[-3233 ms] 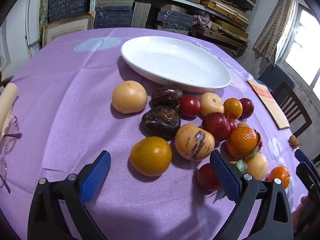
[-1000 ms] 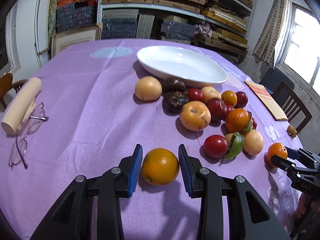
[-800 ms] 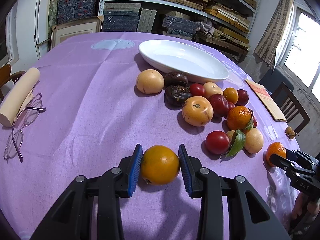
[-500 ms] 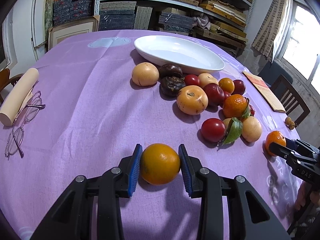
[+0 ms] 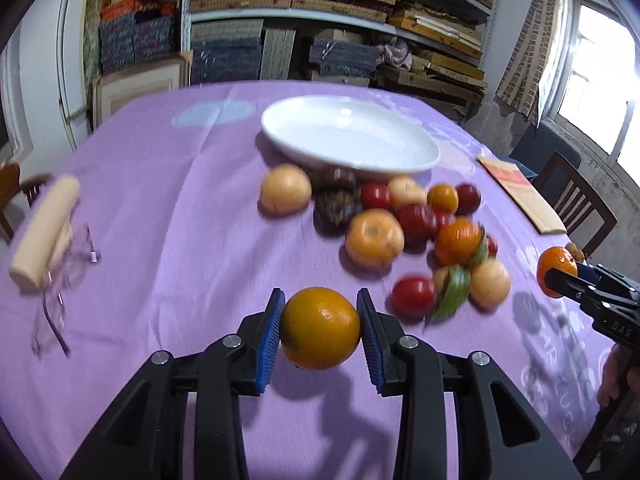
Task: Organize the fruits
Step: 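Carry the orange and mandarin onto the white plate and open both tools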
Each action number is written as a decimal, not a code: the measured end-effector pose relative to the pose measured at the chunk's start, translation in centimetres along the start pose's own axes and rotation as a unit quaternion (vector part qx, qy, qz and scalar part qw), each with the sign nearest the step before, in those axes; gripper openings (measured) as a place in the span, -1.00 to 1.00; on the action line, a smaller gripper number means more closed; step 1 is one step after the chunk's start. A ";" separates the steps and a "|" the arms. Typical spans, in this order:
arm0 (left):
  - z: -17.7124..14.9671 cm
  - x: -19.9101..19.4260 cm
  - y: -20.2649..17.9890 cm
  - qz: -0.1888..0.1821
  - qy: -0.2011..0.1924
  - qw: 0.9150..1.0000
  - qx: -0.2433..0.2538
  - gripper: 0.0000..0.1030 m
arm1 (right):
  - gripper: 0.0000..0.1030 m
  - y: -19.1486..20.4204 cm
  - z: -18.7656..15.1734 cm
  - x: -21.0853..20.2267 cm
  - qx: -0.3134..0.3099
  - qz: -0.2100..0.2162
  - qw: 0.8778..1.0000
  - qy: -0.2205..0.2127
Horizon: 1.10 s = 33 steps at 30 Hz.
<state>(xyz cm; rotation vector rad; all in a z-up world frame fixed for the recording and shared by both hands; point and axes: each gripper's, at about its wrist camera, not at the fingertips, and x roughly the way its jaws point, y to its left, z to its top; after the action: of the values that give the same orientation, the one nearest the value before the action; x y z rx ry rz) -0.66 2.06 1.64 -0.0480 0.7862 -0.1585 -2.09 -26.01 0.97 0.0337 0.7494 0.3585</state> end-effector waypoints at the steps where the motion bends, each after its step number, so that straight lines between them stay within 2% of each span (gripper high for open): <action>1: 1.3 -0.1 -0.2 0.004 -0.011 1.000 0.007 -0.28 | -0.09 0.1 0.8 -0.1 -0.003 0.000 1.000 -0.006; 5: 6.7 1.0 -1.1 0.002 -0.041 0.999 0.019 -0.28 | -0.09 0.0 6.2 0.6 -0.014 0.001 0.999 -0.031; 9: 11.0 3.7 -2.5 0.003 -0.054 0.998 0.031 -0.28 | -0.09 0.0 11.7 4.6 -0.015 0.007 1.000 -0.025; 14: 14.0 9.4 -2.7 0.015 -0.023 0.999 0.022 -0.28 | -0.09 0.6 16.0 12.0 -0.028 0.000 1.000 0.014; 21: 15.1 14.9 -1.0 0.023 0.019 1.000 0.008 -0.28 | -0.08 0.7 17.6 19.1 -0.045 -0.006 0.997 0.067; 25: 14.7 16.3 -0.3 0.024 0.034 0.999 0.001 -0.27 | -0.06 0.8 17.7 20.1 -0.055 -0.015 0.996 0.068; 29: 14.6 15.9 0.1 0.029 0.032 0.999 -0.006 -0.13 | 0.01 0.7 18.5 19.0 -0.050 -0.019 0.997 0.049; 31: 14.8 15.2 0.5 0.029 0.030 0.999 -0.013 -0.11 | 0.01 0.5 19.1 17.1 -0.042 -0.015 0.999 0.026; 33: 15.1 13.7 0.8 0.030 0.019 0.999 -0.019 -0.09 | 0.03 0.3 19.8 13.9 -0.027 -0.009 0.999 -0.016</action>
<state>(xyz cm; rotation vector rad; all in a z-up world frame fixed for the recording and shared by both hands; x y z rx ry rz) 19.60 0.38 2.61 -0.0564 0.8286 -0.0881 20.45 -19.28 6.38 -0.0184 0.7074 0.3598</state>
